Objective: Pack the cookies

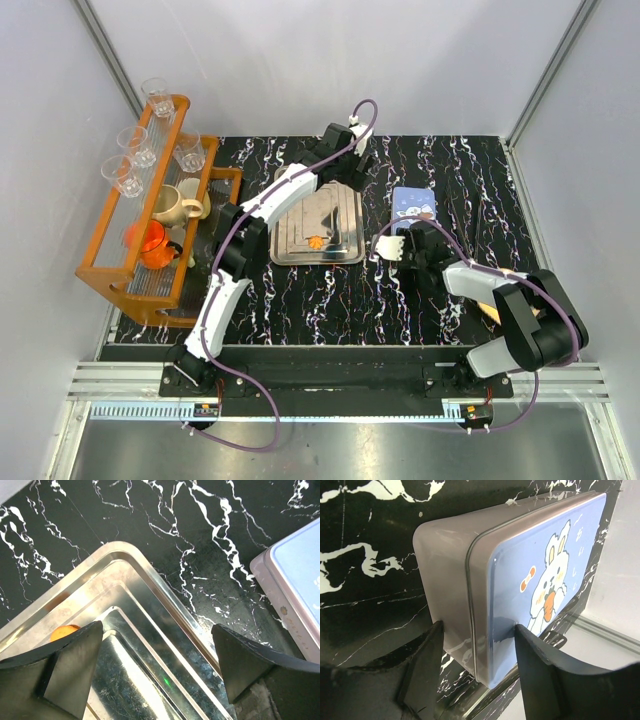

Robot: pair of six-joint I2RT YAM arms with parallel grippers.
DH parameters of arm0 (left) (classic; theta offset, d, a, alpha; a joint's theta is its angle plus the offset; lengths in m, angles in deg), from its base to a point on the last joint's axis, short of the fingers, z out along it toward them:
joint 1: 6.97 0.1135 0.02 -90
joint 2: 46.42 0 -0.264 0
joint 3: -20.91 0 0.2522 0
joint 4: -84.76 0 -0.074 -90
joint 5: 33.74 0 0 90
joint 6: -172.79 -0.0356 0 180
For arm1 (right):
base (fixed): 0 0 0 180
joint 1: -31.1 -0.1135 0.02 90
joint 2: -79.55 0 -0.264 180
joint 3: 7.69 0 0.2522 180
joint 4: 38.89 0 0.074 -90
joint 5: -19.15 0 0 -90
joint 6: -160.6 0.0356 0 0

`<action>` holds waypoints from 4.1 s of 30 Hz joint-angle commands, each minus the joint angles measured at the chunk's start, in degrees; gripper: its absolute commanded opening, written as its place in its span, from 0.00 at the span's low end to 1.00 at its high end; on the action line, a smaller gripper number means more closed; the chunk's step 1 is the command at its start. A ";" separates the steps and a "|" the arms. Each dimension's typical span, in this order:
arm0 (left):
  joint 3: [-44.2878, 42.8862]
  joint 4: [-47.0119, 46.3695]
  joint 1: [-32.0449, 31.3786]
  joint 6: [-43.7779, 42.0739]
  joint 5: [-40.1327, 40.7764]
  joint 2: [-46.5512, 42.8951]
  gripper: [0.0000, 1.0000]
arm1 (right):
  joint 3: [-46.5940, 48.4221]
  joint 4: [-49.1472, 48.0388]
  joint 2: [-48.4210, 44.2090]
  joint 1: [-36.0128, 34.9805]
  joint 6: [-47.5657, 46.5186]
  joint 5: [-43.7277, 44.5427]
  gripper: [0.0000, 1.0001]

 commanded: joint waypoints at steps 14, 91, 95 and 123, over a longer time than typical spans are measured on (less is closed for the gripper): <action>1.79 -2.48 1.79 1.01 -0.97 -3.05 0.93 | -3.03 4.89 4.67 -2.72 5.10 -1.53 0.45; 27.10 -8.72 2.06 3.55 -8.97 -23.62 0.93 | 47.25 34.51 27.52 21.54 61.44 -34.58 0.85; 28.07 -9.07 2.41 3.47 -8.97 -23.88 0.93 | 48.65 34.59 28.93 21.54 61.53 -34.84 0.84; 34.13 -11.18 3.29 2.41 -7.91 -27.93 0.92 | 52.61 34.68 31.31 18.90 60.56 -35.64 0.86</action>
